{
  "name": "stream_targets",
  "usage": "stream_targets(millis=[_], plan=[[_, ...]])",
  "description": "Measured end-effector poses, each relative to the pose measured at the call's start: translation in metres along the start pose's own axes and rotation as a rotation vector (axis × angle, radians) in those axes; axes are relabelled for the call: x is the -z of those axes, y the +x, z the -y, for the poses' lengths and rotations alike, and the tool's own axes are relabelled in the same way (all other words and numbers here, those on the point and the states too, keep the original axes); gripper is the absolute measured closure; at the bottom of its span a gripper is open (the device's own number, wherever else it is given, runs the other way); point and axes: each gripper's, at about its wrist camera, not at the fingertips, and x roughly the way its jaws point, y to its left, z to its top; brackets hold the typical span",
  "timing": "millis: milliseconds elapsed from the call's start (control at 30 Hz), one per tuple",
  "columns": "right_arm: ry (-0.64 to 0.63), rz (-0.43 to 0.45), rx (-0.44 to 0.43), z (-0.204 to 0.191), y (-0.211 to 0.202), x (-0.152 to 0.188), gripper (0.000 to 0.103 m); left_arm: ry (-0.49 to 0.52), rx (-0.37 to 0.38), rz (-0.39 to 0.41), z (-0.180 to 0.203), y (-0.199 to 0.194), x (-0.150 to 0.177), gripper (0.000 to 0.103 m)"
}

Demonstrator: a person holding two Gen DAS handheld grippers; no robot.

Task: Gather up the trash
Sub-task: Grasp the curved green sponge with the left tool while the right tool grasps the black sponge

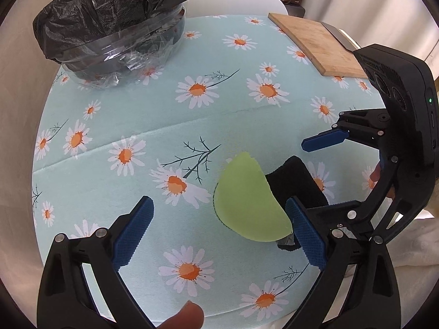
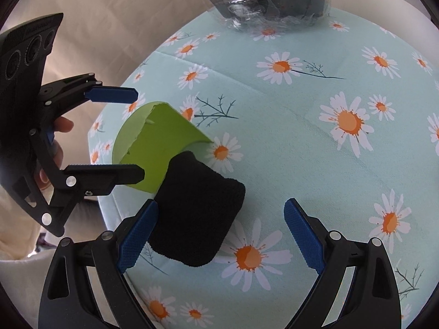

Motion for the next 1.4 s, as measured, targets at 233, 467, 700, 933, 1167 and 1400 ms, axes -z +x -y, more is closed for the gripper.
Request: stream_targets(millis=[233,467,700,933,1167,1400], plan=[[0.093,-0.049,-0.221,0.004,0.015,0.000,0.051,-0.057,-0.002,-0.079,-0.007,0.013,0.000,0.055],[0.035,-0.050,-0.183,-0.011,0.009,0.004,0.056,-0.081,-0.010,-0.071,-0.011,0.006,0.011,0.075],[0.038,-0.026,-0.105,-0.005,-0.011,0.023,0.055,-0.096,-0.056,-0.036,-0.024,-0.012,0.025,0.082],[0.056,0.005,-0.038,-0.002,-0.029,0.041,0.055,-0.114,-0.075,-0.031,-0.033,-0.013,0.036,0.098],[0.074,0.020,0.027,-0.005,-0.042,0.059,0.055,-0.087,-0.036,0.050,-0.033,-0.022,0.036,0.101],[0.085,0.074,0.064,-0.008,-0.066,0.070,0.055,-0.103,-0.054,0.105,-0.044,-0.039,0.036,0.101]])
